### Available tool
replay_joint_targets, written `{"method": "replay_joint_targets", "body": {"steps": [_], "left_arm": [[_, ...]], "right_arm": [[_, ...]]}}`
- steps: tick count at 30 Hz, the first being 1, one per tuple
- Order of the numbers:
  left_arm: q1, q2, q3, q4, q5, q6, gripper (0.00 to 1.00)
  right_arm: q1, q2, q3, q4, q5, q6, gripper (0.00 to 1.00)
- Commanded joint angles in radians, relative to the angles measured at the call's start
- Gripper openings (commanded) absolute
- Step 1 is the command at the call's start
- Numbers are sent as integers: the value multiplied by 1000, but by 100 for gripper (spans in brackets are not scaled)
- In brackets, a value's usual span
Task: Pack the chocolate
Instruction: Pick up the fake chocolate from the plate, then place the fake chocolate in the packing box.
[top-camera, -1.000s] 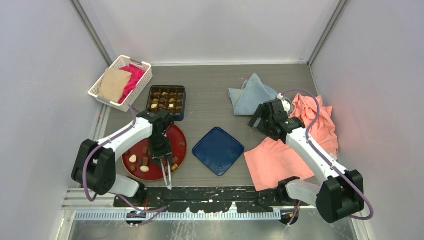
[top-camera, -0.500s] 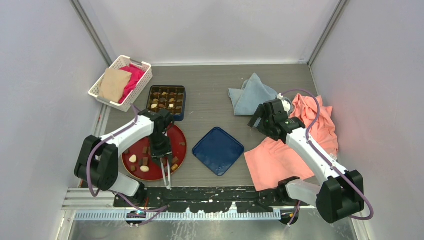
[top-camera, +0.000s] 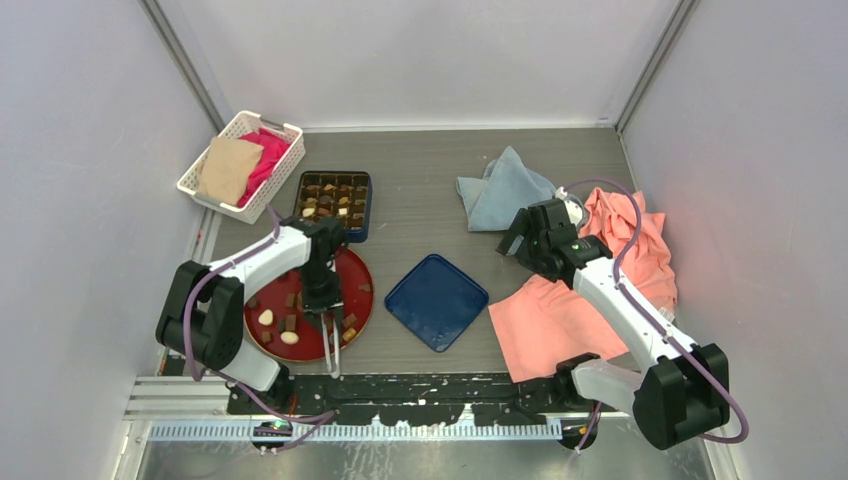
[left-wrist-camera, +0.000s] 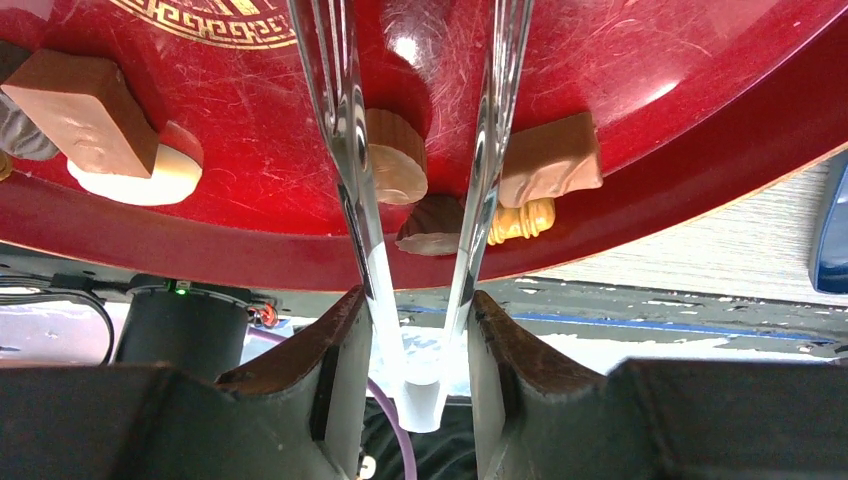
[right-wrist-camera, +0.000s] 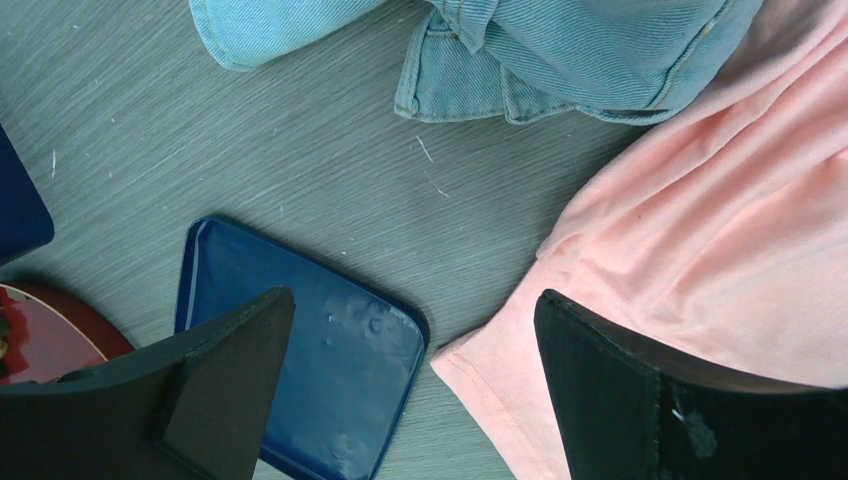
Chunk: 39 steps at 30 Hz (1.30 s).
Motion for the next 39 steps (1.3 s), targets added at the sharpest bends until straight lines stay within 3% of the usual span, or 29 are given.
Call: {"method": "replay_joint_targets", "body": {"steps": [1,15,26,39], "left_arm": [[5,-10,42,-17,10,18,30],[31,-44,310,-143,-75,68,25],[87,131,523,-113,-93,141,25],[106,282,622,-68,-113,204,25]], "right_arm": [[5,-26,12,13,19,-15,95],[5,-17,23,16,20,-19,95],[5,-31,12,3,43,-18,96],[4,0,44,-12,49,-14,96]]}}
